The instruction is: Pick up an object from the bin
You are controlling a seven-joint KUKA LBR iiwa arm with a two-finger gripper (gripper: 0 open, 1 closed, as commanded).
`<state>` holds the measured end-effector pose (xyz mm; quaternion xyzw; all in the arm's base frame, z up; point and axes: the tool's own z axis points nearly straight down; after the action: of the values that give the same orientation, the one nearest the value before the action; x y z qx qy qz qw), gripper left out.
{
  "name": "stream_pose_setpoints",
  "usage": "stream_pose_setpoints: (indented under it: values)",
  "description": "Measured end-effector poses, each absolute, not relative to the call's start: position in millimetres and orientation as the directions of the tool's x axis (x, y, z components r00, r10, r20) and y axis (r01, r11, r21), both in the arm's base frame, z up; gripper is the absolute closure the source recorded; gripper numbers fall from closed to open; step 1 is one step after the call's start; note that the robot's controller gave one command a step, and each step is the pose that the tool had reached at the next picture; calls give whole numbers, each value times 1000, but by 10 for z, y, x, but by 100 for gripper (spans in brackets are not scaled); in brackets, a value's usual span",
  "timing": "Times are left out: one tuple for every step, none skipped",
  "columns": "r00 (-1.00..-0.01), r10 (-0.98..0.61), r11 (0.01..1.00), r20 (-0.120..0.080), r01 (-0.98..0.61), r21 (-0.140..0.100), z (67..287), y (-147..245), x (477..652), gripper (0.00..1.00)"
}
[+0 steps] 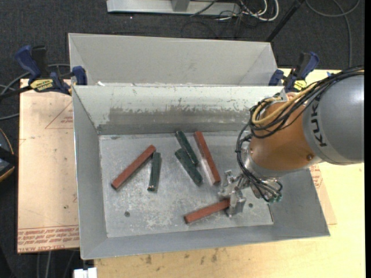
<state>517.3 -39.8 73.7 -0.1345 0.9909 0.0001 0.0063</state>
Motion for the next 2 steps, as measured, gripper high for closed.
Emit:
stream_pose_setpoints:
  values:
    - [-964, -267, 964, -13, -267, -2, 737, -398, 5173, 100]
    - [-920, -392, 920, -3, -392, 0, 1531, -336, 5352, 100]
